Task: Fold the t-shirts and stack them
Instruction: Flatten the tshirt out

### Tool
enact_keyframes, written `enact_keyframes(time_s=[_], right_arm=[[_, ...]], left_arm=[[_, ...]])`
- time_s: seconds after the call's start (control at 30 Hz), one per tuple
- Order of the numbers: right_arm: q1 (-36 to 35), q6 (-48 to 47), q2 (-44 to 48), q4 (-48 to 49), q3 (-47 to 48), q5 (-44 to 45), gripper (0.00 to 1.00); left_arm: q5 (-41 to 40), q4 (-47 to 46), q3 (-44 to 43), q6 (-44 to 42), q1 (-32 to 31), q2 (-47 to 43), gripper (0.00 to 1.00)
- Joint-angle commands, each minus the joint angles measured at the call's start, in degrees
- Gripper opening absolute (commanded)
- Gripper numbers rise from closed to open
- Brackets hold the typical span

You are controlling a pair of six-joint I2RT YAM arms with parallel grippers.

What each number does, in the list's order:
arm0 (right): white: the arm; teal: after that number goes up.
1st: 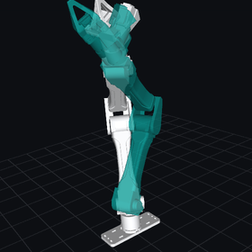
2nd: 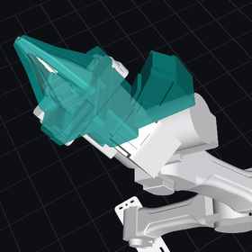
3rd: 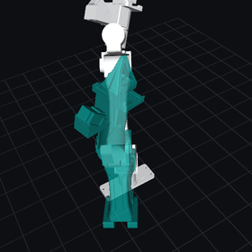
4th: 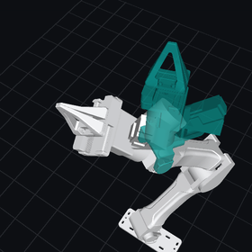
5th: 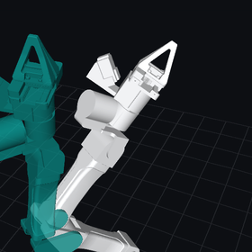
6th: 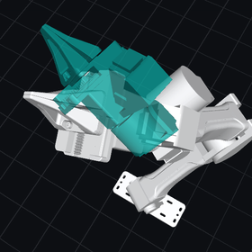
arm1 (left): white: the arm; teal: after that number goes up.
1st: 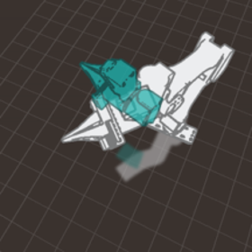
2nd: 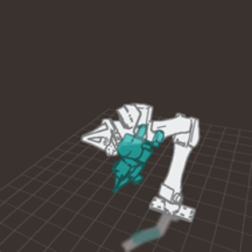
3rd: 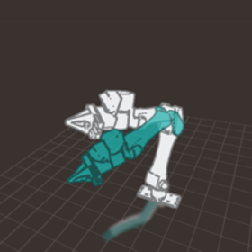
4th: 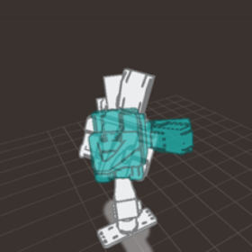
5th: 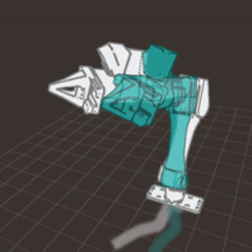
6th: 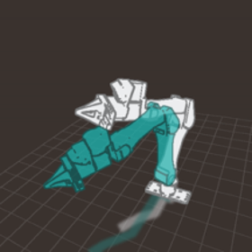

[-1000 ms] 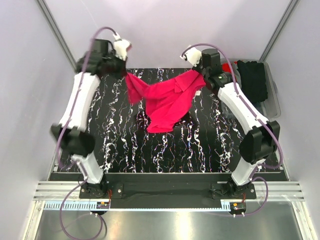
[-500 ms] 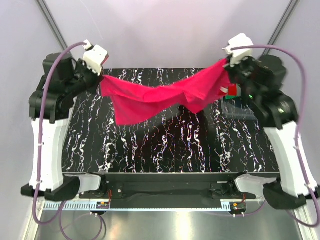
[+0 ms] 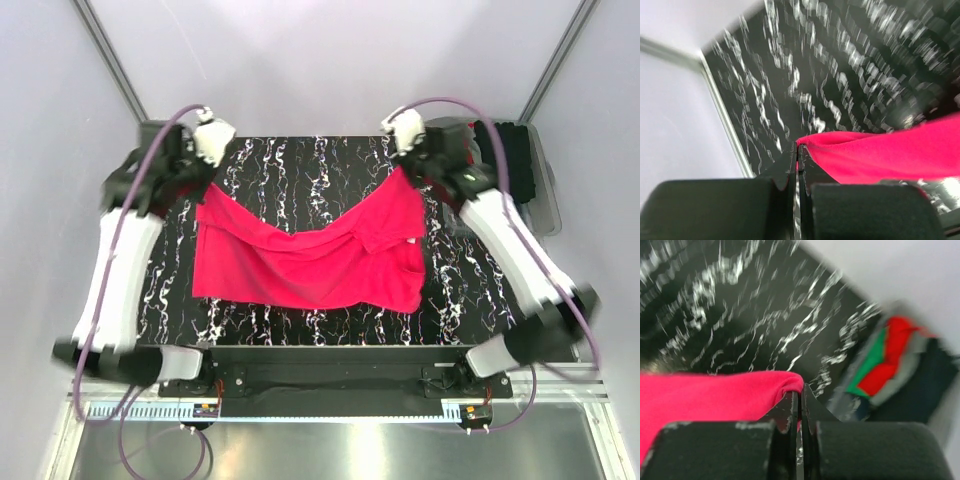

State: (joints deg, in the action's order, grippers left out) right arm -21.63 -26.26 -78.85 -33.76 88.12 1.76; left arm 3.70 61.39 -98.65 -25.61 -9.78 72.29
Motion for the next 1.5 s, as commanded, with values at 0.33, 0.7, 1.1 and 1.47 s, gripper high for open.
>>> enact_keyframes(time_s=[0.33,0.7,1.1,1.47], right_arm=[[4.6,-0.7,-42.6,3.5,24.5,0.5,0.15],[17.8,2.7,-44.8,-29.1,33.3,-26.4,0.51],[20.2,1.0,-46.4,-27.7,25.7,-35.1,0.52],[19.3,5.8,-53.2,-24.8,29.5,-25.2,0.5]], left_arm=[[-18.0,-14.2,-6.9,4.7,4.7,39.5,0.01],[-12.9,-13.9,0.4,7.1,3.4,30.3,0.47],[-9.9,-11.8,3.6,6.9,1.1,32.7,0.5],[-11.4,-11.1,2.1,5.8,-5.6,32.9,0.5]])
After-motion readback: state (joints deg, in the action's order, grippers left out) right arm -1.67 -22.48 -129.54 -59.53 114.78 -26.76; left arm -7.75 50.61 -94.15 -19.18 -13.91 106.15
